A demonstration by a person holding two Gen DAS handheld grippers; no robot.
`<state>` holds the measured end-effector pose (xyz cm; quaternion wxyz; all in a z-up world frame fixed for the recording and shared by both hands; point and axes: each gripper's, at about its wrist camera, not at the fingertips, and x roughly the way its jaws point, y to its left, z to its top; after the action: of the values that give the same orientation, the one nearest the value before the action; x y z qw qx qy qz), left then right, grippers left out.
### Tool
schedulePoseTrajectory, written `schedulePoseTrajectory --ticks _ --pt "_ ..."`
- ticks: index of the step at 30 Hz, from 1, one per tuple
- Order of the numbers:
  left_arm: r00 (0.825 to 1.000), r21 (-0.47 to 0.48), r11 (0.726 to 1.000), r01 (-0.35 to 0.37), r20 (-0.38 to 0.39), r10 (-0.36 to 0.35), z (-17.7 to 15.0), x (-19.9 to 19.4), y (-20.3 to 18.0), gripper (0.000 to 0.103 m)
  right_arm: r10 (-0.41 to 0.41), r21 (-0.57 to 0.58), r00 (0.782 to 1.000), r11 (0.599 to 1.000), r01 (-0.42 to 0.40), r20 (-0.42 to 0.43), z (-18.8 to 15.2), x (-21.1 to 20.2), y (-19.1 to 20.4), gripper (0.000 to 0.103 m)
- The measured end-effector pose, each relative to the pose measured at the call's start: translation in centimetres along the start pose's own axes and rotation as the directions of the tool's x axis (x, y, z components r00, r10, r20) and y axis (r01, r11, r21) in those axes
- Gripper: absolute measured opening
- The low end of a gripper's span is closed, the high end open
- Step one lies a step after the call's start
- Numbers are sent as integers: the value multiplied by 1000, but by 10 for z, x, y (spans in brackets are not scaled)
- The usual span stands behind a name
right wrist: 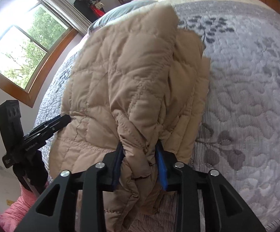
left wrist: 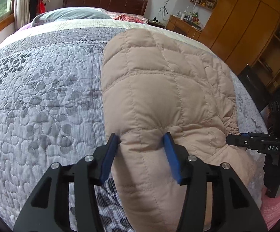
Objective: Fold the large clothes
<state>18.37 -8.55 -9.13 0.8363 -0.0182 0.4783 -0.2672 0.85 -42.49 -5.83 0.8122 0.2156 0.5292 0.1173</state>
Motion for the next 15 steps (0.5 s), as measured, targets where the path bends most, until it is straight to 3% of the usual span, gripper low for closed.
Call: schedulePoseTrajectory --ticks 3,6,9,15 --pt "1000 -14 1000 -12 28 13 3 -26 0 45 -83 -72 993 993 89 81 -2 -33 20 38" --pt "997 -24 999 43 63 -42 -1 -56 -5 42 -112 -144 981 980 135 157 -8 -63 43 39" --pt "992 -11 995 104 68 -103 -7 -73 -19 41 -74 -212 986 972 105 151 -15 -73 68 39" --pt "994 41 993 106 35 -108 -21 -64 -44 41 -75 -284 993 954 98 91 -31 -52 90 35"
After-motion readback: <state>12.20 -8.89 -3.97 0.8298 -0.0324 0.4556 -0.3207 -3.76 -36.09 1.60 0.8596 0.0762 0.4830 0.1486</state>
